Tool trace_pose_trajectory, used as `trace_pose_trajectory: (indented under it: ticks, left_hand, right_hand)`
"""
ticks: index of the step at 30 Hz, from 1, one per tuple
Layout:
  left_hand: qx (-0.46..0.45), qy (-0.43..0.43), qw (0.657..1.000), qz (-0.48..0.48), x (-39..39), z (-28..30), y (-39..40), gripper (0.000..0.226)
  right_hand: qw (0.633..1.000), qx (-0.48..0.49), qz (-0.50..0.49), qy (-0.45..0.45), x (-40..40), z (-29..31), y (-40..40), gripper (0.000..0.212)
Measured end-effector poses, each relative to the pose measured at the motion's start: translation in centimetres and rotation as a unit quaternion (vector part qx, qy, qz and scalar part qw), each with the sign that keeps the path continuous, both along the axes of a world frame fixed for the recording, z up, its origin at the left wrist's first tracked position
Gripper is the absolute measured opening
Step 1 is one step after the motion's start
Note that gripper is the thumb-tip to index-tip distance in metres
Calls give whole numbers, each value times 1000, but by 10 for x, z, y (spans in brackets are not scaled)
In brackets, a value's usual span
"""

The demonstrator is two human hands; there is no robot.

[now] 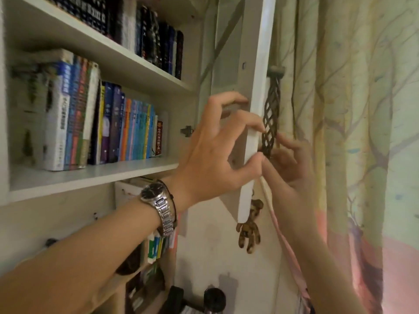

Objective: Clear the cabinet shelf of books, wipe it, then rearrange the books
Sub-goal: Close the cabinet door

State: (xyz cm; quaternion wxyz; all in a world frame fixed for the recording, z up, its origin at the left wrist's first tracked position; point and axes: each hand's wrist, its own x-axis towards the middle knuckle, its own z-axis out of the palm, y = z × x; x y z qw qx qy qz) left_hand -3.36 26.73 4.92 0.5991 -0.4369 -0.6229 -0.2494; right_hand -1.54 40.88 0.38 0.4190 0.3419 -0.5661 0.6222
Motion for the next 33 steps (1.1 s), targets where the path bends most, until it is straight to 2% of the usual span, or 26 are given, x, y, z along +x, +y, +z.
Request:
trace_pose_trajectory:
  ticks: [8, 18, 28, 33]
  left_hand:
    - [2, 11, 989, 150, 26, -5, -110, 36]
    - [-2, -15, 927, 375, 52, -8, -202, 33]
    - [46, -45, 875, 480, 39, -20, -248, 31]
    - [63, -43, 857, 510, 32, -25, -263, 26]
  right_hand:
    - [993, 18, 119, 1, -3, 3, -87, 31]
    - [984, 59, 167, -15, -13, 4, -182, 35]
    - [967, 183, 172, -29, -34, 11, -228, 44]
    - [962, 204, 177, -30, -45, 12, -245, 46]
